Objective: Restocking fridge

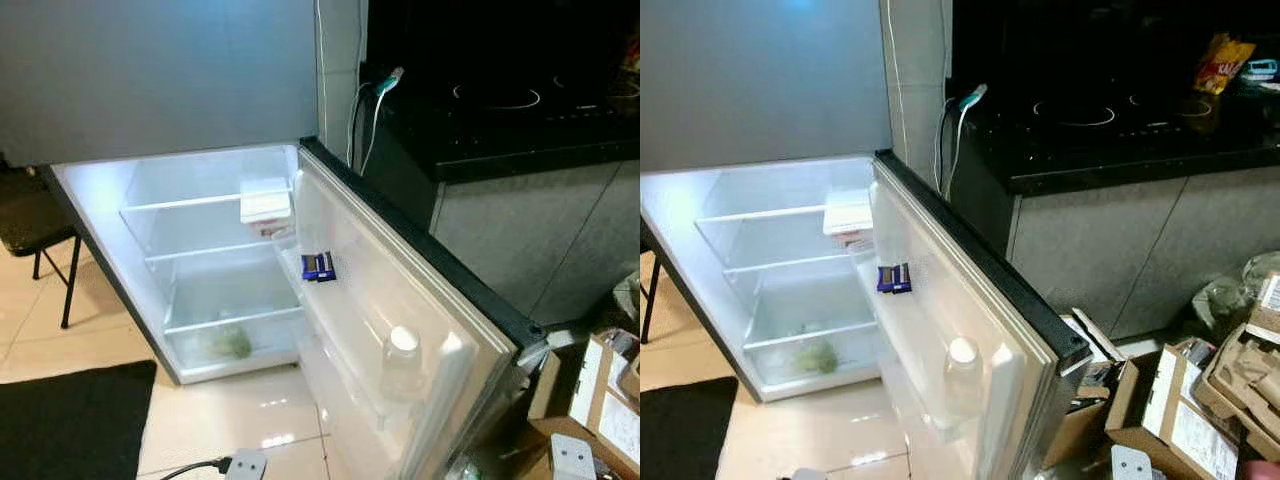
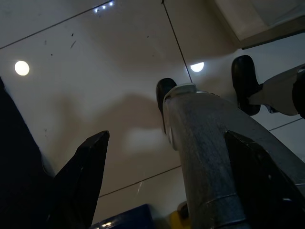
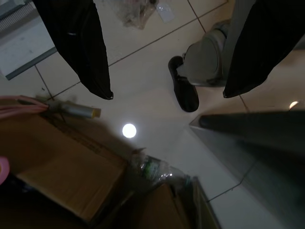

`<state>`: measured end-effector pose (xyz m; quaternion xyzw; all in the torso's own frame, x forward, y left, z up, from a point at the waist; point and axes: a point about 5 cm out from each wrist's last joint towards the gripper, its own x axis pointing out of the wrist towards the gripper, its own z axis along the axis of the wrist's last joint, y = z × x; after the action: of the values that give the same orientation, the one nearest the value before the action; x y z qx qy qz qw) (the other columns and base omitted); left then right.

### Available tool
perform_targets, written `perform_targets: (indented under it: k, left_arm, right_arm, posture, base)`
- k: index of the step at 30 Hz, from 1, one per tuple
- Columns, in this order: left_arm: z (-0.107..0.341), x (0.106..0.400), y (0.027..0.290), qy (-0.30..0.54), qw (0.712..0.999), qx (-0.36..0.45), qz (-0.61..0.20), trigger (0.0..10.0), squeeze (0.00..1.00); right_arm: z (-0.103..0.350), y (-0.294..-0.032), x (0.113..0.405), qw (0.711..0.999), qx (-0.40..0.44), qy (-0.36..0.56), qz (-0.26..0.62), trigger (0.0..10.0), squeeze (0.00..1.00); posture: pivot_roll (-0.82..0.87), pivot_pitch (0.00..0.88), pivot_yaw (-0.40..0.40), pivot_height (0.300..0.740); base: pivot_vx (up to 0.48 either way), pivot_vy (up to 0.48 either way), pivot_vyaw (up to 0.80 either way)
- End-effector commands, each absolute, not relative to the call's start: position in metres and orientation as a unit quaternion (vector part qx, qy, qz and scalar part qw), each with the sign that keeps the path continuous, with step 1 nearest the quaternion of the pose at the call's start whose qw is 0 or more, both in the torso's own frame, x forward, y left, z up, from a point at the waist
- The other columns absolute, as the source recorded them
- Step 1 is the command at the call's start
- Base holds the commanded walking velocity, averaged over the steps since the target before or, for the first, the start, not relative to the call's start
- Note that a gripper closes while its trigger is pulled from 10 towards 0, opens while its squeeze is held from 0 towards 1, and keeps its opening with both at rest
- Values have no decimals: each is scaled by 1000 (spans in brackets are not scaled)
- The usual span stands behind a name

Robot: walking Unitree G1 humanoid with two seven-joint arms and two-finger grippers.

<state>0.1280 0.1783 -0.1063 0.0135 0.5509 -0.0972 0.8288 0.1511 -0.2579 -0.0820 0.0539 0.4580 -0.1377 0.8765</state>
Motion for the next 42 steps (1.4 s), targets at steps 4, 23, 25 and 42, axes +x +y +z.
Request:
perform_targets:
  k: [4, 23, 25, 42]
  left_arm:
    - [-109, 119, 180, 564, 820, 22, -95, 10000, 0]
    - [-108, 121, 182, 561, 823, 16, -88, 10000, 0]
    - [-108, 121, 182, 561, 823, 16, -88, 10000, 0]
    - [-108, 124, 178, 560, 823, 20, -91, 10000, 0]
  right_arm:
    - [-84, -255, 148, 872, 50, 468, -130, 10000, 0]
    - [-86, -252, 147, 871, 45, 474, -119, 10000, 0]
    - [-86, -252, 147, 871, 45, 474, -119, 10000, 0]
    - [-86, -251, 147, 872, 41, 474, -113, 10000, 0]
  posture:
    - [-26, 0, -20, 738]
    - [-30, 0, -20, 738]
    - [-30, 0, -20, 738]
    - [-32, 0, -16, 738]
  base:
    - [-127, 0, 0]
    - [0, 0, 0]
    - [0, 0, 0]
    - [0, 0, 0]
